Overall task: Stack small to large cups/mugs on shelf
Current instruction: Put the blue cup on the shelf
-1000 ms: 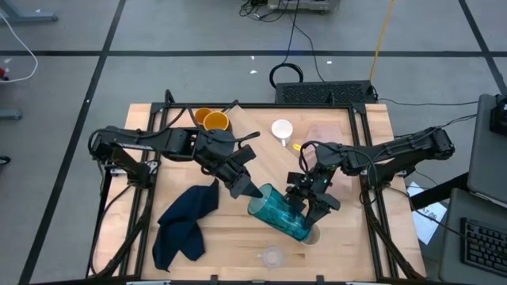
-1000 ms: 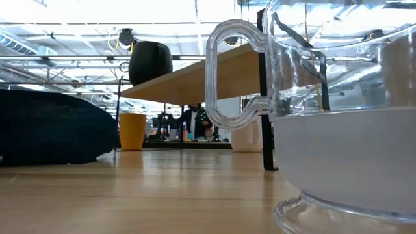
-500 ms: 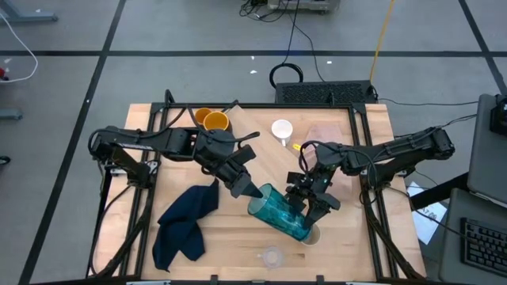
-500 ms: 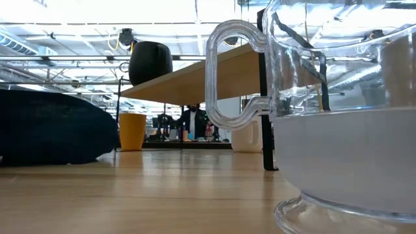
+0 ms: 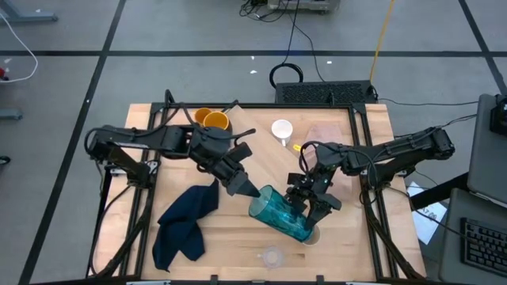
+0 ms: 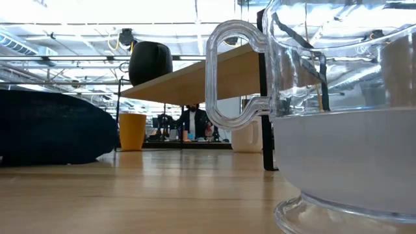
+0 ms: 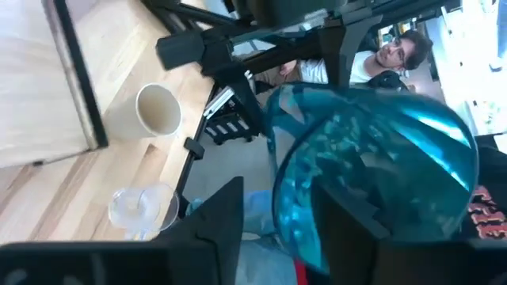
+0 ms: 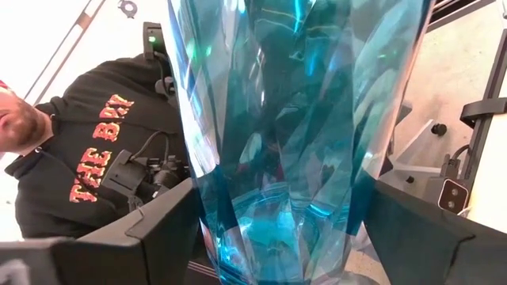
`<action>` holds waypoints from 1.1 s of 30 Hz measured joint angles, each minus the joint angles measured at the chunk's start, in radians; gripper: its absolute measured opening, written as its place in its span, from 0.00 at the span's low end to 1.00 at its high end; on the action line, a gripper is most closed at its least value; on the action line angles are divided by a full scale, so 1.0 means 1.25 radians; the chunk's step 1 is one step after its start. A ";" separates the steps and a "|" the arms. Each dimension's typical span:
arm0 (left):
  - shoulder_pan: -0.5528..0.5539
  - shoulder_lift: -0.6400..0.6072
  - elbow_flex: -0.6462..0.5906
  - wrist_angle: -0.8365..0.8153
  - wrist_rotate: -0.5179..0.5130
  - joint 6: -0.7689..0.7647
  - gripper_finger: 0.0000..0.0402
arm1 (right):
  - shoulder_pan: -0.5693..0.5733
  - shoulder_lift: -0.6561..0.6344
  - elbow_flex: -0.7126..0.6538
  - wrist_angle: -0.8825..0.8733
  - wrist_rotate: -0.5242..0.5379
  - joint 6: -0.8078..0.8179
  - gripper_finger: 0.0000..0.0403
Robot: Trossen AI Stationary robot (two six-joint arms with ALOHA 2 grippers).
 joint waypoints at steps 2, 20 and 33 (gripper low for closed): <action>0.001 -0.009 0.000 -0.029 0.000 0.000 0.42 | 0.000 0.000 0.000 0.000 0.000 0.000 0.75; -0.007 -0.186 0.001 -0.122 -0.133 -0.014 0.47 | -0.142 0.000 0.000 0.004 0.003 -0.085 0.75; -0.017 -0.305 0.001 -0.107 -0.271 0.067 0.46 | -0.353 0.000 0.000 0.052 0.049 -0.215 0.75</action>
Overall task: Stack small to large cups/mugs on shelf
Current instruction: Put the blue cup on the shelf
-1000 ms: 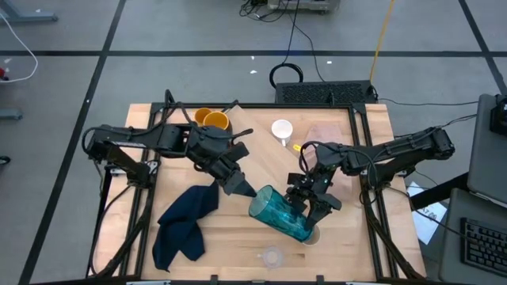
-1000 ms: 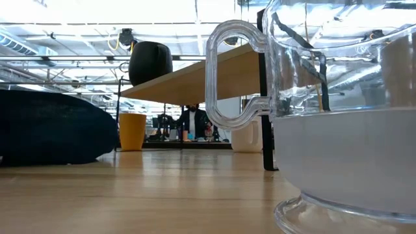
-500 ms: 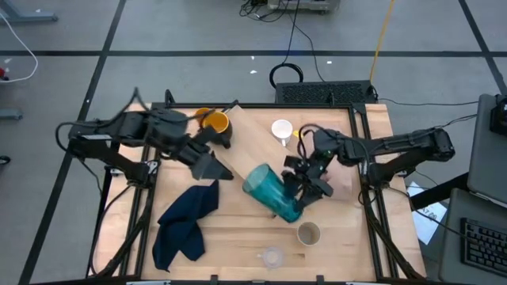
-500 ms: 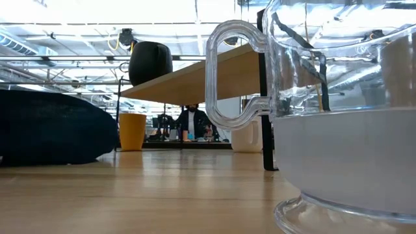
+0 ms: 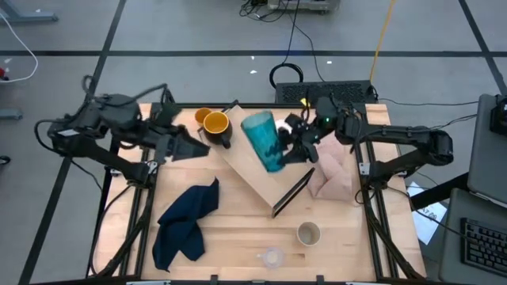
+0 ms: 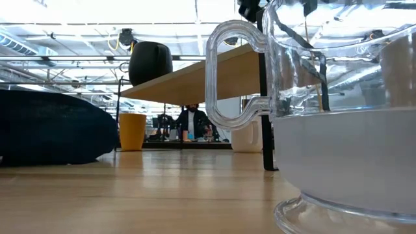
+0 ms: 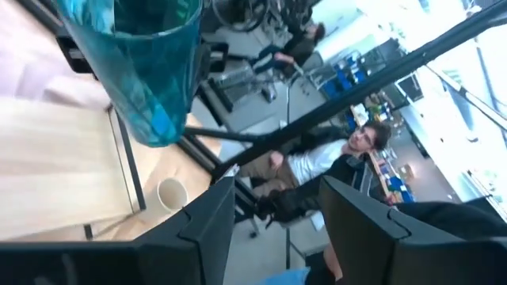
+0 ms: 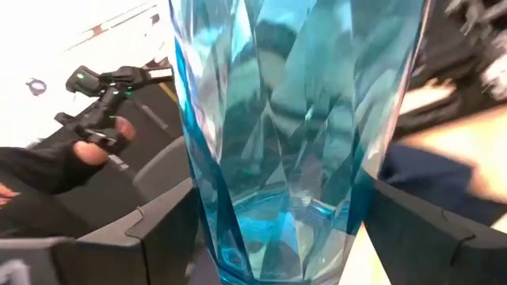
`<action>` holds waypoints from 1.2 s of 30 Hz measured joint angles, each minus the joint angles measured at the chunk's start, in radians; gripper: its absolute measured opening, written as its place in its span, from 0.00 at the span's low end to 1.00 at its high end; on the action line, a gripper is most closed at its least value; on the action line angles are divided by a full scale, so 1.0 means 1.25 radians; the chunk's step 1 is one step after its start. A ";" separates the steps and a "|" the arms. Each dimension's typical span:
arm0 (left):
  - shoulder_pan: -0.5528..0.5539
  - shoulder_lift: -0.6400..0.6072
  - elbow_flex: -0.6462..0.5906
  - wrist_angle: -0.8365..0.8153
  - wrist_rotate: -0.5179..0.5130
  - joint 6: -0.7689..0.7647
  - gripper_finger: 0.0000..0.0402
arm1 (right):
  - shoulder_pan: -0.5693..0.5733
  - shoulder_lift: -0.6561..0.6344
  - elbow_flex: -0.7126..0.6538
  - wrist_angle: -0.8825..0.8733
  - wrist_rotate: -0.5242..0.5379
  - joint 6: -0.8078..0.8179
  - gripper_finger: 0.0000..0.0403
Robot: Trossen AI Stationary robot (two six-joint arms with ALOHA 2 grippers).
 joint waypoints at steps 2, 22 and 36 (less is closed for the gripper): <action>0.000 -0.014 0.000 0.000 -0.015 0.011 0.46 | -0.019 0.000 0.000 0.015 0.003 -0.020 0.75; 0.000 -0.060 0.000 0.004 -0.108 0.093 0.46 | -0.057 0.000 0.001 -0.049 0.400 -0.383 0.75; 0.000 -0.059 0.000 0.086 -0.124 0.132 0.46 | -0.054 0.120 0.000 0.064 0.560 -0.464 0.75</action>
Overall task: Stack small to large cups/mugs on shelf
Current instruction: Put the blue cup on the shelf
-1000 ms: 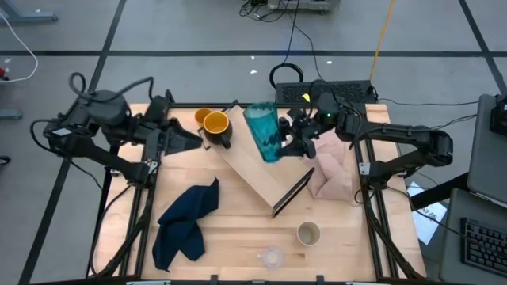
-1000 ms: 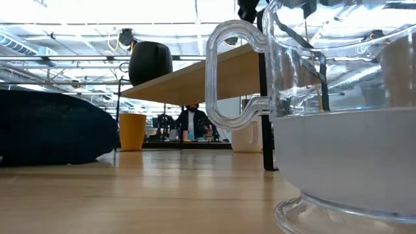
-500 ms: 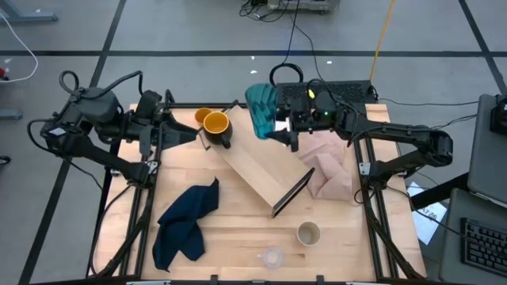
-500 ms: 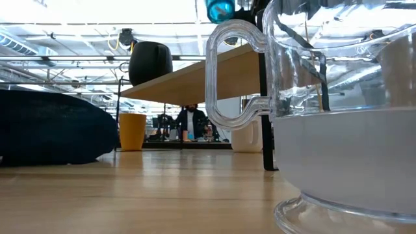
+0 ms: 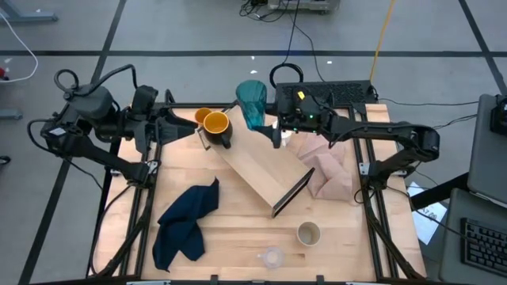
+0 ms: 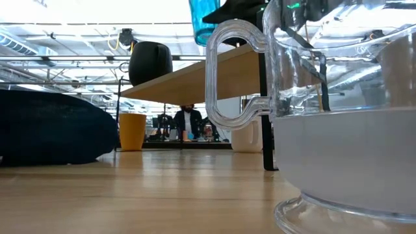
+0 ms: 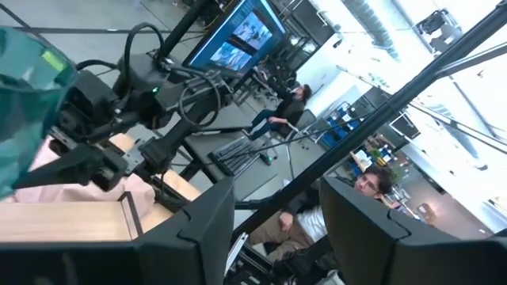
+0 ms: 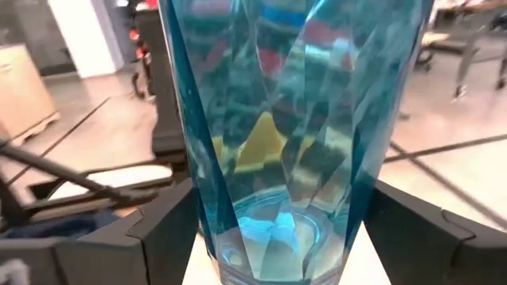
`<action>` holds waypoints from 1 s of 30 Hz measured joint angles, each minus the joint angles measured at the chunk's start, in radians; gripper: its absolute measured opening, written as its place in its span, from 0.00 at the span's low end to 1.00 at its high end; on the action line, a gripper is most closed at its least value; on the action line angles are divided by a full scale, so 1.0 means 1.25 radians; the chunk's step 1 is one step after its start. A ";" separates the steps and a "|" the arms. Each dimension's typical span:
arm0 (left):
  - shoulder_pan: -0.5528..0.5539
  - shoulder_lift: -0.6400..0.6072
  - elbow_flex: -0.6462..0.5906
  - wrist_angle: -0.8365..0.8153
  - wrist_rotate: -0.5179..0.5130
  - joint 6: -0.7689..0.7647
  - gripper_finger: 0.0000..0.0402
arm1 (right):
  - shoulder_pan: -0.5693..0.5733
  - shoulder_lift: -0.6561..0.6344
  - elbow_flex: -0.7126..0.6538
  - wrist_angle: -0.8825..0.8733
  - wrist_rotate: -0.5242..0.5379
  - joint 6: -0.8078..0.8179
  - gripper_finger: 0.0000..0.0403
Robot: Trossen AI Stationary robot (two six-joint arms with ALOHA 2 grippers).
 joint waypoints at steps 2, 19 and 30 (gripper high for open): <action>-0.003 0.000 0.000 0.000 0.000 -0.002 0.46 | -0.001 0.015 0.000 0.017 0.041 -0.022 0.75; -0.076 0.006 0.000 0.062 -0.042 -0.007 0.46 | -0.001 0.145 0.000 0.103 0.091 -0.076 0.75; -0.111 0.017 0.000 0.063 -0.059 -0.014 0.46 | -0.006 0.178 0.000 0.118 0.107 -0.080 0.75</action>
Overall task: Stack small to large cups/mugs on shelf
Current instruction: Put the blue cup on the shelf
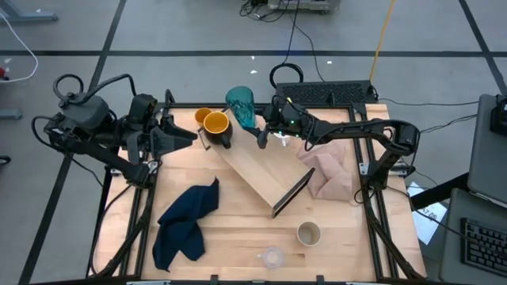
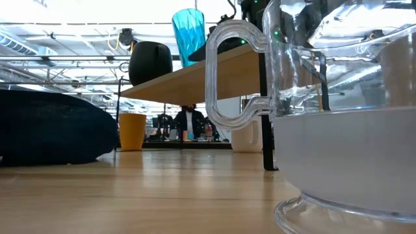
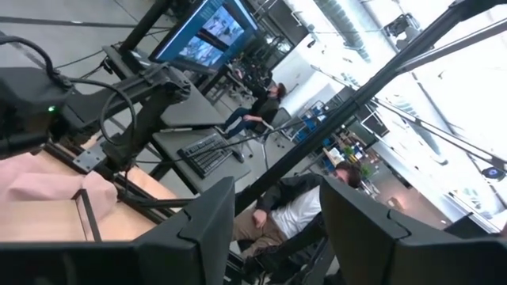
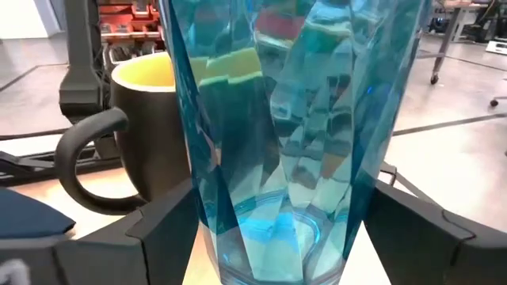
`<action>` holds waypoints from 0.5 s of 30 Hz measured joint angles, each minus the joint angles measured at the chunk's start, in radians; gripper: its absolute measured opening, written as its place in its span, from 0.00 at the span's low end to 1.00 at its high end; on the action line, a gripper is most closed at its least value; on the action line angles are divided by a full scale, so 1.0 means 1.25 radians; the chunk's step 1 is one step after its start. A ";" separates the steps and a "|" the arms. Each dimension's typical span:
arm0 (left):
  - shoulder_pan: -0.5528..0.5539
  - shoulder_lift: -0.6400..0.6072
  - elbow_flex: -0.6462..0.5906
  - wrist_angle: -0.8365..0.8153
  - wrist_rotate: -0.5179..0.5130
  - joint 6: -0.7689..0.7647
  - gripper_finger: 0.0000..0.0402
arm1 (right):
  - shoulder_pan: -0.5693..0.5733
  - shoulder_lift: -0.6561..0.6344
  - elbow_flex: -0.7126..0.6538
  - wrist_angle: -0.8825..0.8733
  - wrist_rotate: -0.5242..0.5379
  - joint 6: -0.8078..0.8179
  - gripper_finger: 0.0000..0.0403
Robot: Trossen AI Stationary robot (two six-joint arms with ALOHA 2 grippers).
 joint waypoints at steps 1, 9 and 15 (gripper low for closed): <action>-0.003 0.000 0.000 0.000 -0.001 0.000 0.46 | -0.002 0.000 0.000 0.000 0.000 0.000 0.75; -0.020 0.001 0.000 0.000 -0.017 0.002 0.46 | -0.032 0.022 0.000 -0.019 0.001 0.030 0.75; -0.025 0.001 0.000 0.000 -0.027 0.000 0.46 | -0.034 0.053 -0.001 0.022 0.000 0.034 0.75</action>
